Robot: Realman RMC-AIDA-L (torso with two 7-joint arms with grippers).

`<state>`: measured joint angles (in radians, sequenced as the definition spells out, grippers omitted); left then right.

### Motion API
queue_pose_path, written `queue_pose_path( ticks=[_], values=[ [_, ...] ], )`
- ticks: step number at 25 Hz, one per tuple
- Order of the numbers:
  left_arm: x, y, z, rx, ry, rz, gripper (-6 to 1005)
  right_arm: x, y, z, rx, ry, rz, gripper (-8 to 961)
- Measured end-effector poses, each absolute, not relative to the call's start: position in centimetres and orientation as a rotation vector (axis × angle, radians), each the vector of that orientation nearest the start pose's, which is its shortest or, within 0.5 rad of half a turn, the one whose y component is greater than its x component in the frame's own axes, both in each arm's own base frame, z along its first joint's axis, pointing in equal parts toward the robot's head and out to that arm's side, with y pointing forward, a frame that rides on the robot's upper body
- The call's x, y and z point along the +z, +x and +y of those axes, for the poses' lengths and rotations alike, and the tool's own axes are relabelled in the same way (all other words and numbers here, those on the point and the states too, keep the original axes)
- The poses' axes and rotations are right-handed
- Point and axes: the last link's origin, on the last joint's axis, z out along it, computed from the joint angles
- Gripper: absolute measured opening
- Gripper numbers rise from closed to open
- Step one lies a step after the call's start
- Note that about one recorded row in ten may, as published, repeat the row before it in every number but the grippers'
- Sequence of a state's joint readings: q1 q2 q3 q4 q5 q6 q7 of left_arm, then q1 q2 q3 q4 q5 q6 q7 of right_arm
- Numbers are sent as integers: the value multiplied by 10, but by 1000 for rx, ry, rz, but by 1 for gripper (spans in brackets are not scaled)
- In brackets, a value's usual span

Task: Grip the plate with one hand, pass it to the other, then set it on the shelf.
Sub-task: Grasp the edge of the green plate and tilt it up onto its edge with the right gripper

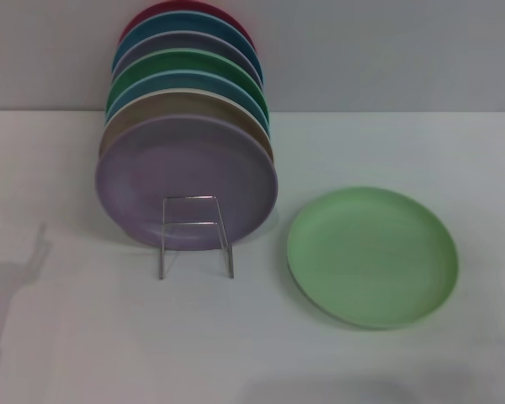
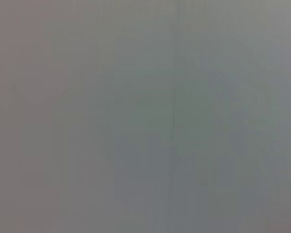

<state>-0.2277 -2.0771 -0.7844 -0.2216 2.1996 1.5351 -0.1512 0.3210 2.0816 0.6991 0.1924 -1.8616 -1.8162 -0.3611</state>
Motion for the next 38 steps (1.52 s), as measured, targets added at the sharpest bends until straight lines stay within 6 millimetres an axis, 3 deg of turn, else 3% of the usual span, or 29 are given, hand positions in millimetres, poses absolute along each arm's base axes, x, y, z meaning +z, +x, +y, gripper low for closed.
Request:
queue_pose_path(
  ticks=[6, 11, 15, 25, 33, 38],
  values=[
    [16, -337, 258, -883, -1380, -421, 868, 43, 307, 269, 566, -1053, 70, 592],
    [15, -337, 255, -883, -1388, -420, 867, 21, 284, 292, 521, -1127, 165, 591],
    [15, -338, 254, -881, -1390, -419, 867, 17, 266, 312, 456, -1164, 270, 587],
    [17, -333, 253, -911, -1379, -391, 866, 41, 235, 342, 474, -1452, 592, 582],
    [18, -325, 257, -950, -1371, -371, 866, 68, 241, 347, 559, -1731, 756, 583],
    [15, -320, 261, -968, -1372, -374, 866, 70, 243, 360, 418, -1897, 769, 583]
  ],
)
